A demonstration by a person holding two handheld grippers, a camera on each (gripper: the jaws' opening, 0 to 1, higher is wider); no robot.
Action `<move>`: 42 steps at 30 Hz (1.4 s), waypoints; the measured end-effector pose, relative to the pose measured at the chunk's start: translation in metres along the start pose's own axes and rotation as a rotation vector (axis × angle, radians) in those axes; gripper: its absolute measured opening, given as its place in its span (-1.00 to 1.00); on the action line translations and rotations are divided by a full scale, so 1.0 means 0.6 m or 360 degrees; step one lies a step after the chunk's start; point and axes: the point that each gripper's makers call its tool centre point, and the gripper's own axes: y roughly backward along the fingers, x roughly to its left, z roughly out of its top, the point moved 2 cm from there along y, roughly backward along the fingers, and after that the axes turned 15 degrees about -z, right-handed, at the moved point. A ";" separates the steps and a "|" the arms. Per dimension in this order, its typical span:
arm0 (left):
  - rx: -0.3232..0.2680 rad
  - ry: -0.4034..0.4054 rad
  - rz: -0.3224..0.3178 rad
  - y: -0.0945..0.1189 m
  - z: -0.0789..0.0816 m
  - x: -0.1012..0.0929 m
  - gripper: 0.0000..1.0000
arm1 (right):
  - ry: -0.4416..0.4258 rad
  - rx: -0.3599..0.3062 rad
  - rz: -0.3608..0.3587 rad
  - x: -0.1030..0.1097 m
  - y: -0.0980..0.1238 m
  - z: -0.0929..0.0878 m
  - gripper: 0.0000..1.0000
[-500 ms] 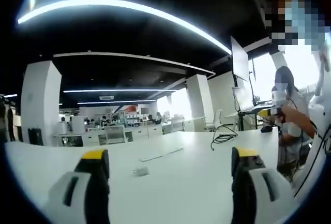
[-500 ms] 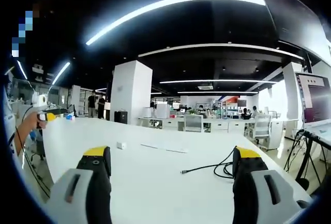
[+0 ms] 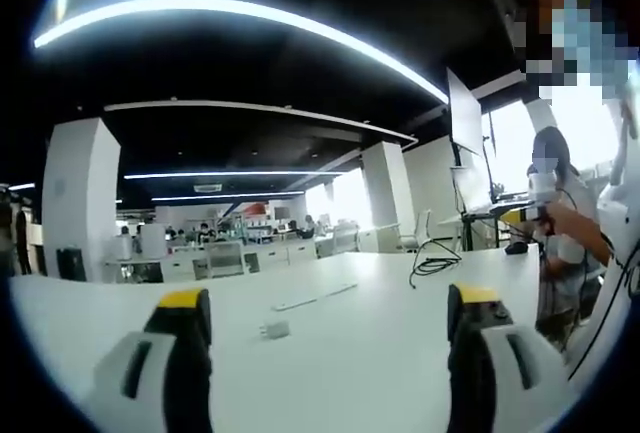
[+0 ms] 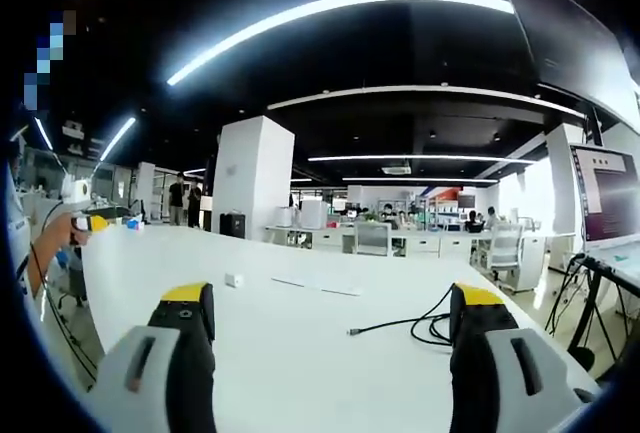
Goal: Plug the desk Type‑C cable into the charger adapter.
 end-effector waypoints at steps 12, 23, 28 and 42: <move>0.0029 0.0003 0.0013 -0.001 -0.007 0.000 0.99 | 0.0011 -0.0029 -0.0001 -0.001 0.004 0.006 1.00; 0.0045 0.0005 0.0023 0.001 -0.006 0.003 0.97 | 0.0025 -0.0048 0.0017 0.010 0.008 0.009 1.00; 0.0060 -0.0003 0.0010 -0.003 -0.007 0.002 0.96 | 0.0028 -0.0045 0.0012 0.010 0.010 0.008 1.00; 0.0195 -0.0102 -0.0091 -0.035 -0.002 0.009 0.91 | 0.0018 -0.0035 0.0015 0.010 0.009 0.001 1.00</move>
